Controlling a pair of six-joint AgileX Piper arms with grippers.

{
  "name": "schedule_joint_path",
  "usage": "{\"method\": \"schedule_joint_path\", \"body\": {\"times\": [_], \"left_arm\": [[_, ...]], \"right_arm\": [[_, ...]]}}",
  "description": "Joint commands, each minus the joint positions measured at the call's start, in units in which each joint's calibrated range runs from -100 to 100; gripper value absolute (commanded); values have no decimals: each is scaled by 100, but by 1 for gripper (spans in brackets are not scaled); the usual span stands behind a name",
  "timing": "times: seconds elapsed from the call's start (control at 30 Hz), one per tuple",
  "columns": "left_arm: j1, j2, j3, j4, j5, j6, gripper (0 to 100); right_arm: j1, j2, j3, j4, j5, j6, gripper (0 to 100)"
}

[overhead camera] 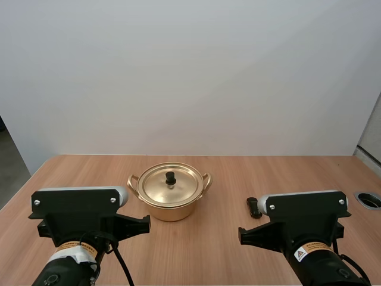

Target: Open the pot, put the car inside, and close it

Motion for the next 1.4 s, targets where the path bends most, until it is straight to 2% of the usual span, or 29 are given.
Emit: {"method": "schedule_joint_path", "body": {"times": [0.0, 1.1, 1.23, 1.37], "left_arm": [[2, 0, -5, -1, -2, 3, 0], [2, 0, -5, -1, -2, 3, 0], [2, 0, -5, -1, -2, 3, 0], [5, 0, -31, 139, -195, 237, 0]], "right_arm": [[0, 0, 0, 3, -8, -1, 0], [0, 0, 0, 3, -8, -1, 0], [0, 0, 0, 160, -24, -1, 0], [0, 0, 0, 39, -774, -12, 0]]}}
